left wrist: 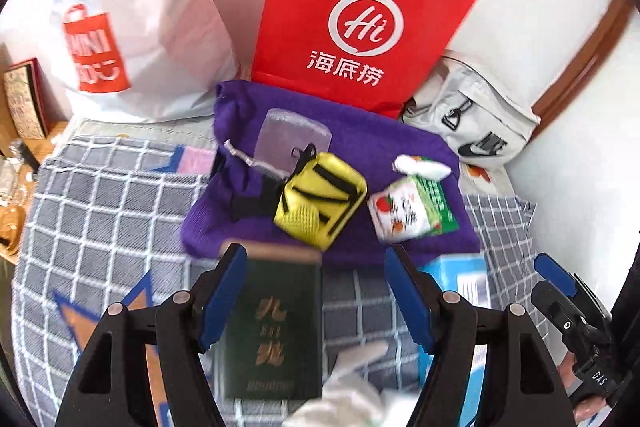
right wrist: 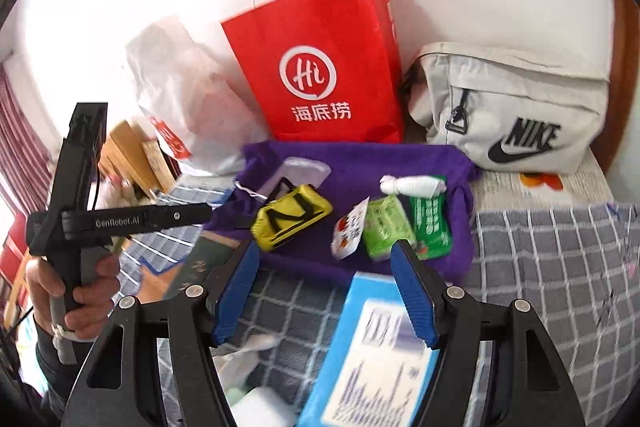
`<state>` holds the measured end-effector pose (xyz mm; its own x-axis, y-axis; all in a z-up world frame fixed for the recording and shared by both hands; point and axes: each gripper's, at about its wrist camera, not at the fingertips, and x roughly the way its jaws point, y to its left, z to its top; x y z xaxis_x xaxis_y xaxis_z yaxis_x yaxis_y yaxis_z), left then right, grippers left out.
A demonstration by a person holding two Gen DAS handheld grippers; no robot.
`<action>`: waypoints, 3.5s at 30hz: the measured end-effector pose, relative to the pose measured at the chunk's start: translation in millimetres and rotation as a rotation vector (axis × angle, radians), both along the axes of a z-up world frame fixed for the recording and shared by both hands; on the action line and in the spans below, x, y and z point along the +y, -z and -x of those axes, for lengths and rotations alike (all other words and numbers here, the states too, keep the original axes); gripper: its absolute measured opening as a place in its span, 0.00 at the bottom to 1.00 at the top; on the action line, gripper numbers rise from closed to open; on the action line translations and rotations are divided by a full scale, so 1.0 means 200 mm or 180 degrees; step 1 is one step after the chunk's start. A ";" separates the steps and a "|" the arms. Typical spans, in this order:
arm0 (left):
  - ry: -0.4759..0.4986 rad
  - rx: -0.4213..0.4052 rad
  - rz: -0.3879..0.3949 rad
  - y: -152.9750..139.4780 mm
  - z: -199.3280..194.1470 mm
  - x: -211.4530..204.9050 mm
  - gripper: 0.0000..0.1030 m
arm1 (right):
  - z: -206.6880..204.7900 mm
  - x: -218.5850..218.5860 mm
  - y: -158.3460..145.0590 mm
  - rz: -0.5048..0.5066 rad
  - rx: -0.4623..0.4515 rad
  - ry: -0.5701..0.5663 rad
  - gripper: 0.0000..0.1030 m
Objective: Organize soft objects
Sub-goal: 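Lift both open tools away from the purple towel, then move the left tool to the white glove while the right tool grasps the white sponge block, then grasp the white glove with mint cloth in the left tool while the right tool lifts the sponge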
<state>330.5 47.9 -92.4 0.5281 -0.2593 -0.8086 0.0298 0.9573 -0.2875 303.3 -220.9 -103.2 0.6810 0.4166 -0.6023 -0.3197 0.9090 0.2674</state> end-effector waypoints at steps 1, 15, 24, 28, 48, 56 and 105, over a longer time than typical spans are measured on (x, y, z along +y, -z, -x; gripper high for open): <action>0.0004 -0.0009 -0.0018 0.00 0.03 0.00 0.67 | 0.05 0.00 0.01 -0.0015 0.0019 0.0003 0.67; -0.0040 -0.0135 -0.0040 0.09 0.57 0.08 0.67 | 0.56 0.15 0.30 0.0092 0.0411 0.0029 0.67; -0.0181 -0.0009 0.0140 0.28 0.75 0.17 0.68 | 0.65 0.30 0.49 0.0215 0.0541 0.0194 0.71; -0.0227 0.0004 0.0200 0.33 0.80 0.22 0.68 | 0.61 0.35 0.54 0.0196 0.0642 0.0277 0.72; -0.0218 0.0099 0.0307 0.39 0.84 0.21 0.68 | 0.62 0.31 0.62 0.0165 0.0742 0.0072 0.43; -0.0186 0.0141 0.0276 0.39 0.87 0.18 0.68 | 0.59 0.37 0.71 0.0016 0.0736 -0.0043 0.58; 0.0001 0.0017 0.0134 0.46 0.74 -0.11 0.18 | 0.86 -0.02 0.72 0.0307 0.0561 0.0509 0.60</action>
